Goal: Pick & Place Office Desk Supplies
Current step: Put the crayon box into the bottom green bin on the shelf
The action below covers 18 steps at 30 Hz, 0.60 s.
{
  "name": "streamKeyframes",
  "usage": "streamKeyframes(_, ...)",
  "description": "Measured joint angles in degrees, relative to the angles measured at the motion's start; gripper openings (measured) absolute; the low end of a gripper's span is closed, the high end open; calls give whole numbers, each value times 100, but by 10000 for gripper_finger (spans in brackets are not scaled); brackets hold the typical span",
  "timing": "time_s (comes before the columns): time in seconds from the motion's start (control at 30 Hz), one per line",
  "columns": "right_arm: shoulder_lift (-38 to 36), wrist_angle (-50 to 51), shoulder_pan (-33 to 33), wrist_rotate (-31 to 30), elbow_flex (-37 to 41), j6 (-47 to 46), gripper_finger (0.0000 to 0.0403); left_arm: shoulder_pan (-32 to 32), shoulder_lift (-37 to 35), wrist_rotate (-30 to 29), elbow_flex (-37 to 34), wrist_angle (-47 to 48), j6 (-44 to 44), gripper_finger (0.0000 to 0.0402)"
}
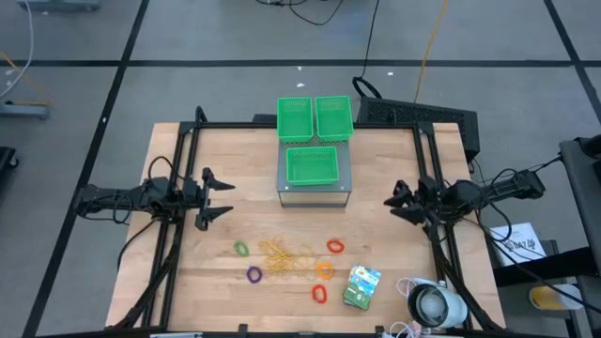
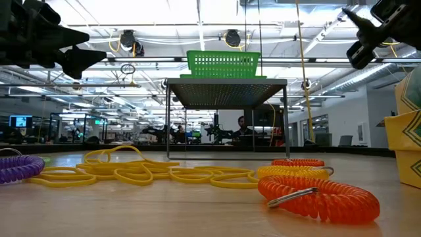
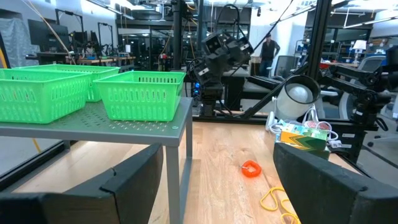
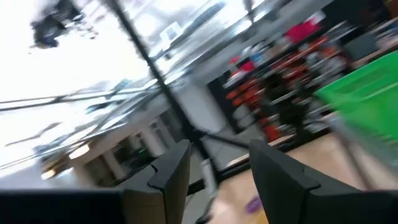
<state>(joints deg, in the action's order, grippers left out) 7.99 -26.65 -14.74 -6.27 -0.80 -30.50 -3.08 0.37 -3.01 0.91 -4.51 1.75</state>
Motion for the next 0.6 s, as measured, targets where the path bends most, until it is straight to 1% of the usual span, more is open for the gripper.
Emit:
streamKeyframes(0.1,2,82,2,-281,0,543,155,-1,1,-2,0,2,-1,310)
streamKeyframes(0.2,4,127,2,-270,0,1079,155,1,0,0,0,0,-1,310)
streamKeyframes(0.27,56,114,0,-264,0,1122,155,-1,1,0,0,0,-1,310)
streamKeyframes(0.33,170,33,0,-253,0,898,155,-1,1,-1,0,0,1,310)
streamKeyframes(0.4,380,-274,-2,-200,0,660,155,-1,-1,-2,0,0,-1,310)
streamKeyframes(0.5,859,-1077,-29,-100,0,574,163,1,1,0,0,0,-1,310)
streamKeyframes(0.6,1444,-2043,-109,-107,-36,568,190,-1,1,0,0,0,-1,310)
